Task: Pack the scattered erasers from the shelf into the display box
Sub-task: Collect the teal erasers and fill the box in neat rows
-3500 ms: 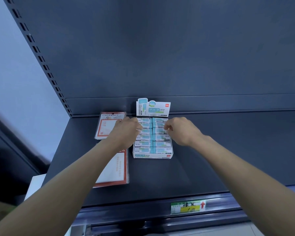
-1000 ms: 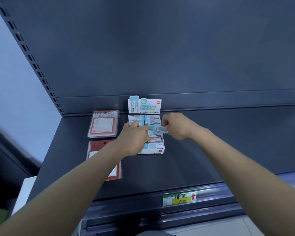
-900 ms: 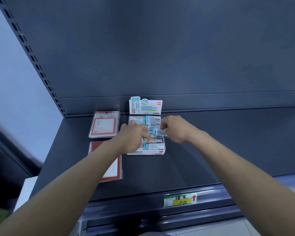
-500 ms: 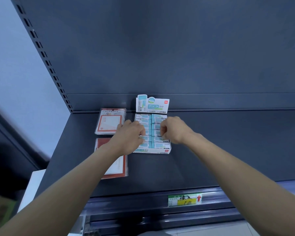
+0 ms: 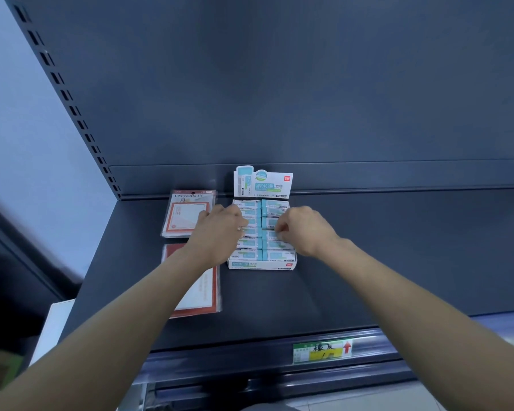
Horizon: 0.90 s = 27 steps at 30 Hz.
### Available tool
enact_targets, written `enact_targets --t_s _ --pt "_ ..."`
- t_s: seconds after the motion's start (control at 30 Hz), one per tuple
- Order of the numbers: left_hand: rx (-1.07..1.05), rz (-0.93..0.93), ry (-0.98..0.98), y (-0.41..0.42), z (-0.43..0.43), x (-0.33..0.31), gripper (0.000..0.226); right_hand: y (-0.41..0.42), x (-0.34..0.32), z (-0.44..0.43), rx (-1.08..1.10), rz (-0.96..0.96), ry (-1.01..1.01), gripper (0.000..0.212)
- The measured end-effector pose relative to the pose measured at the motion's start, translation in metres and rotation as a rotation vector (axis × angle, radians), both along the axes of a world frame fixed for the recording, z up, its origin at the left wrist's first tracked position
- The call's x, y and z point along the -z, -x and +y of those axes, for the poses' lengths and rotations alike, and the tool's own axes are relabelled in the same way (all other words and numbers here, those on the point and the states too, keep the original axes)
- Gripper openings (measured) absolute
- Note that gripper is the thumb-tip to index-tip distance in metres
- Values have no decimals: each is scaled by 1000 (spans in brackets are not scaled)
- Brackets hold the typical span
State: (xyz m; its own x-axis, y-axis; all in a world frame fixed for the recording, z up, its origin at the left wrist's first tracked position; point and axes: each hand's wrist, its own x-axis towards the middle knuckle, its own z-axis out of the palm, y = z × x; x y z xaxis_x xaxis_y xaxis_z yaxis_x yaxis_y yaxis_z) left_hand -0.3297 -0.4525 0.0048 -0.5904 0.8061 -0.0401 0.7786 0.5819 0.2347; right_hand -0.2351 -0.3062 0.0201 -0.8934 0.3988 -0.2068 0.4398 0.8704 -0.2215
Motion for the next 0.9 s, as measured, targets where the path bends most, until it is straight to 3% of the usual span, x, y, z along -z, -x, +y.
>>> enact_targets --t_s 0.3,0.63,0.9 --pt "-6 6 -59 5 0 5 30 7 -9 5 42 90 -36 23" --pt "22 86 41 6 3 11 34 14 4 -2 -114 18 -250 14" --pt "16 20 -20 9 0 6 36 16 7 -2 -90 17 -256 31"
